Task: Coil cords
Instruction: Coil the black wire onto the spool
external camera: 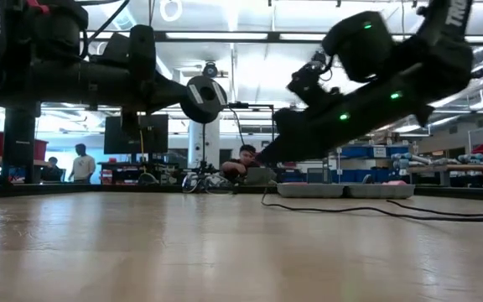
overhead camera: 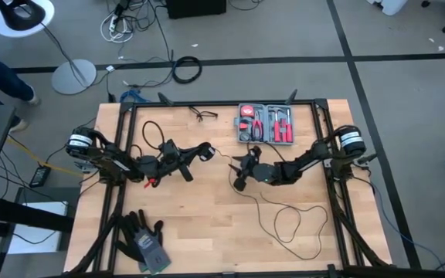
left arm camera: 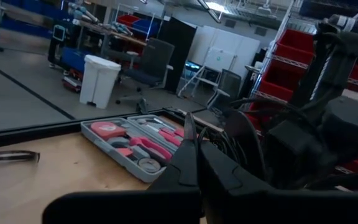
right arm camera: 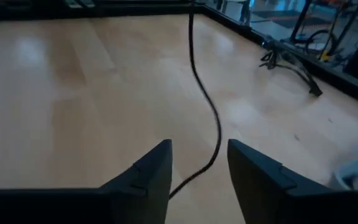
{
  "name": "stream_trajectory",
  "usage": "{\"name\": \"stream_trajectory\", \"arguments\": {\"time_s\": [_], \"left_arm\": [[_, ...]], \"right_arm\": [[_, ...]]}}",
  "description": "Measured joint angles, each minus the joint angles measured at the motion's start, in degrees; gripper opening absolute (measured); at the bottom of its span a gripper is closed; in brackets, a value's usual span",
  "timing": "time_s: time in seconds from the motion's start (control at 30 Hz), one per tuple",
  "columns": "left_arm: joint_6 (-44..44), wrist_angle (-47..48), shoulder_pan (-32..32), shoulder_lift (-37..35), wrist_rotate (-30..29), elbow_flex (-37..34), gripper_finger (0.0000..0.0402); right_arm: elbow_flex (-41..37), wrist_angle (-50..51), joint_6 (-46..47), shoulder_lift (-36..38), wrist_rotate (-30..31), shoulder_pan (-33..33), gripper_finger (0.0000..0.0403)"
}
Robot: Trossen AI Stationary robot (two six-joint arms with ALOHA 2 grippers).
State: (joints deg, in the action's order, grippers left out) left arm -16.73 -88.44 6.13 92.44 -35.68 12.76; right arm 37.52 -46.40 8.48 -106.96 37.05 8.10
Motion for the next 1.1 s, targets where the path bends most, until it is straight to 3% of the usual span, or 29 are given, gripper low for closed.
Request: {"name": "stream_trajectory", "arguments": {"time_s": [0.37, 0.7, 0.87, 1.1], "left_arm": [[0.2, -0.1, 0.0, 0.0, 0.1, 0.0, 0.0], [0.2, -0.2, 0.0, 0.0, 0.1, 0.1, 0.0], [0.2, 1.7, 0.0, 0.0, -1.3, 2.6, 0.0], [-0.8, 14.7, 0.0, 0.0, -5.7, 7.5, 0.0]], "right_arm": [[2.3, 1.8, 0.8, -1.5, 1.1, -0.9, 0.014], [3.1, 7.4, 6.9, -1.5, -4.4, -1.8, 0.001], [9.2, 12.2, 5.2, -4.2, -8.2, -1.5, 0.0003], [20.2, 14.5, -2.1, -10.7, -15.7, -0.6, 0.0001]]}}
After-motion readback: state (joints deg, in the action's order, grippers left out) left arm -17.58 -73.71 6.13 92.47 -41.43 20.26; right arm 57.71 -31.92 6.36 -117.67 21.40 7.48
